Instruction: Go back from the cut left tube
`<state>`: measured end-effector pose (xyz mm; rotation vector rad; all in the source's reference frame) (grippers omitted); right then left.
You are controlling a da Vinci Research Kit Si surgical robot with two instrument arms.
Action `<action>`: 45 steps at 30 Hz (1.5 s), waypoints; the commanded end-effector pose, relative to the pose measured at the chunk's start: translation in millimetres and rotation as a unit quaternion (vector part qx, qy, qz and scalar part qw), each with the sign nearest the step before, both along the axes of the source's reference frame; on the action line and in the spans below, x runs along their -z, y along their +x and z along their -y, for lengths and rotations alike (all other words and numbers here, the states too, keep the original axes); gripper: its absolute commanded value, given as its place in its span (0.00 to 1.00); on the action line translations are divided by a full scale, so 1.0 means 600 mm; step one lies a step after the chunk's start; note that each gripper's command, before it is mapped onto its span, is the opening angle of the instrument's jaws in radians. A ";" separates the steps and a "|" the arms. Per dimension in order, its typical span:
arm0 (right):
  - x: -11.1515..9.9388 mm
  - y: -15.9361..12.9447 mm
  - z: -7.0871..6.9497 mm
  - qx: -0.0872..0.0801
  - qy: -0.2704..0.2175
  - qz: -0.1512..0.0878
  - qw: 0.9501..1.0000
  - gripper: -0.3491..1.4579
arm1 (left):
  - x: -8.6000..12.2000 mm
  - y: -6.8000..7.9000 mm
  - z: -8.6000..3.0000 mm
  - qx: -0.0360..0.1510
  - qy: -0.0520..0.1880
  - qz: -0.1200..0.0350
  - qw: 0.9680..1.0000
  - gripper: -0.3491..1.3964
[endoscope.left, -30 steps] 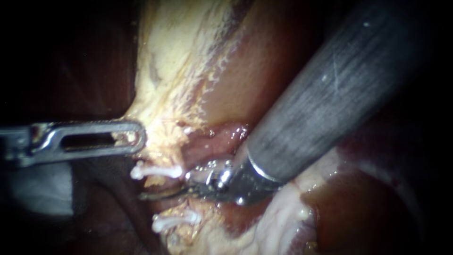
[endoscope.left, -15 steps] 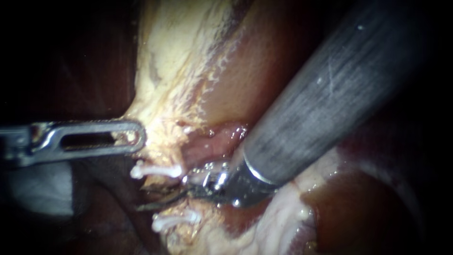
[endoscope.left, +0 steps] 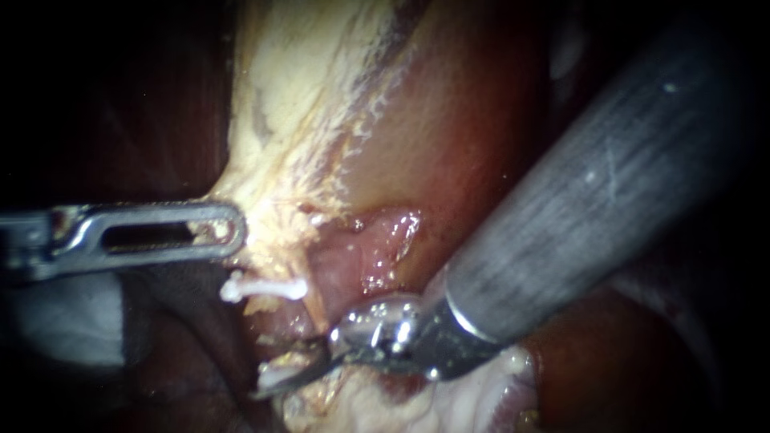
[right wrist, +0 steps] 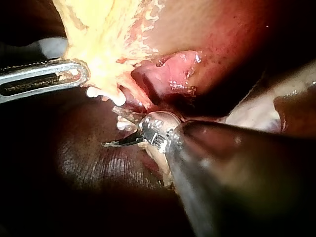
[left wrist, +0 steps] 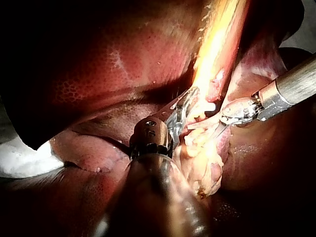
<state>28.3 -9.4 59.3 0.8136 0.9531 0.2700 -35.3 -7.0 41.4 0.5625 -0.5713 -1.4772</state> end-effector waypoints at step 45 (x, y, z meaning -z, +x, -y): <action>0.0115 -0.0326 -0.0167 -0.073 -0.223 -0.077 0.969 0.98 | -0.0097 -0.0042 0.0028 -0.001 -0.009 0.001 1.000 0.00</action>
